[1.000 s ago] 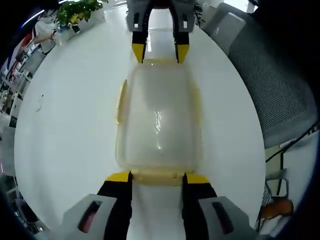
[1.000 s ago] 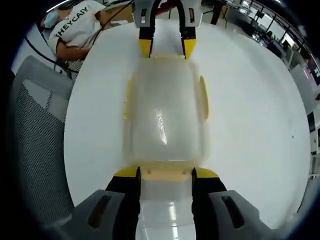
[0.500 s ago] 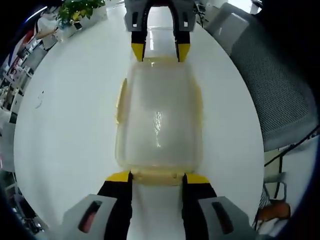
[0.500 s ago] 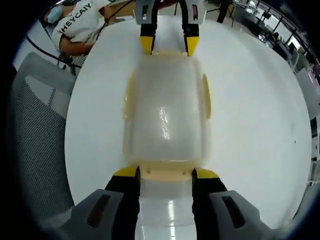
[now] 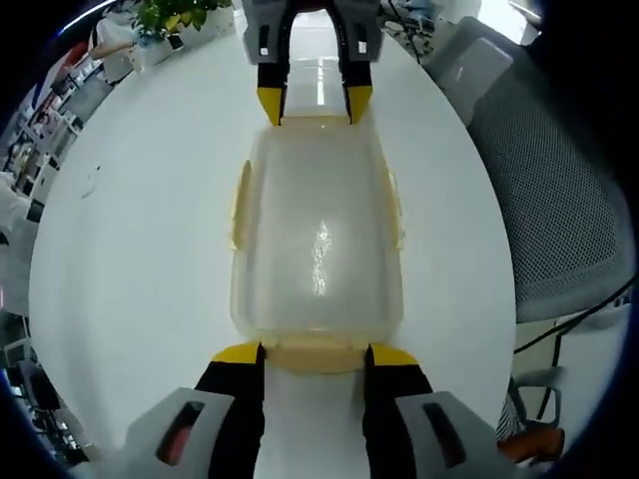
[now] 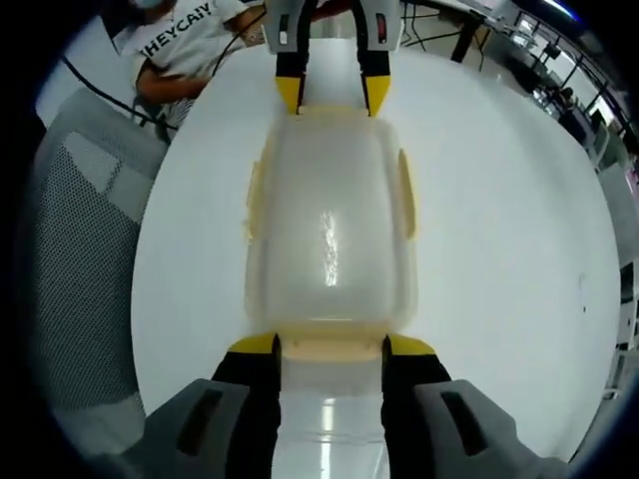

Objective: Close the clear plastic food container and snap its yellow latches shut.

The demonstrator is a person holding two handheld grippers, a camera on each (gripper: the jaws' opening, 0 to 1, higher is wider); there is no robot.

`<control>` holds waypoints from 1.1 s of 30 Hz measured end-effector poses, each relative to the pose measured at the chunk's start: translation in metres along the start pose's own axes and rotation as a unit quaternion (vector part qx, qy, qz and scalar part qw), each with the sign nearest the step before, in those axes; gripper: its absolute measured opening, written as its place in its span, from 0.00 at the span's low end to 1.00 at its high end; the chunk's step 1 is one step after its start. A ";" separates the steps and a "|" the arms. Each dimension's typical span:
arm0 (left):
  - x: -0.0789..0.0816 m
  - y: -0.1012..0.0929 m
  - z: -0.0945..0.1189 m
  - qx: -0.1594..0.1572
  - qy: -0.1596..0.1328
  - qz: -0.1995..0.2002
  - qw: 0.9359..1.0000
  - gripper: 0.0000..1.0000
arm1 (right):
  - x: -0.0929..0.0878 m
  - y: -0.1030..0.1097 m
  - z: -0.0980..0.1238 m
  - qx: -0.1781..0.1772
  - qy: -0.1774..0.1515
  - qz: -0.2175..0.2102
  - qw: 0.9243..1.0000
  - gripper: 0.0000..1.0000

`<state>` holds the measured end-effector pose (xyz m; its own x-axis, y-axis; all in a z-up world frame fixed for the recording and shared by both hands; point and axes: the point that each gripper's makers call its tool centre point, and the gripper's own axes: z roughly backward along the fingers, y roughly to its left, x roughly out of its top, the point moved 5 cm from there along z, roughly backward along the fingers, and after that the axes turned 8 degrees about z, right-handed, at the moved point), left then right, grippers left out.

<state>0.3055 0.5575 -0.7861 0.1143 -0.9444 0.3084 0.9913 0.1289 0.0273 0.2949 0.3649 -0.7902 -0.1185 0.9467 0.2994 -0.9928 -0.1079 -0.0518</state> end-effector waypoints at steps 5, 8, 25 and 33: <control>0.003 0.001 0.014 0.002 -0.002 0.006 1.000 0.33 | 0.006 -0.004 0.010 -0.002 -0.003 0.008 1.000 0.36; 0.005 0.001 0.020 0.002 -0.006 0.008 1.000 0.33 | 0.008 -0.005 0.016 -0.003 0.005 0.014 1.000 0.36; 0.016 0.005 0.053 0.011 -0.018 0.001 1.000 0.33 | 0.015 -0.008 0.046 -0.008 0.000 0.013 1.000 0.35; 0.025 0.008 0.058 0.022 -0.023 -0.003 0.999 0.33 | 0.012 -0.012 0.055 -0.015 0.002 0.010 1.000 0.36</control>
<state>0.3123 0.5526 -0.7230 0.1046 -0.9302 0.3518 0.9880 0.1377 0.0703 0.3043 0.3606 -0.7336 -0.1375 0.9455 0.2951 -0.9894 -0.1171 -0.0861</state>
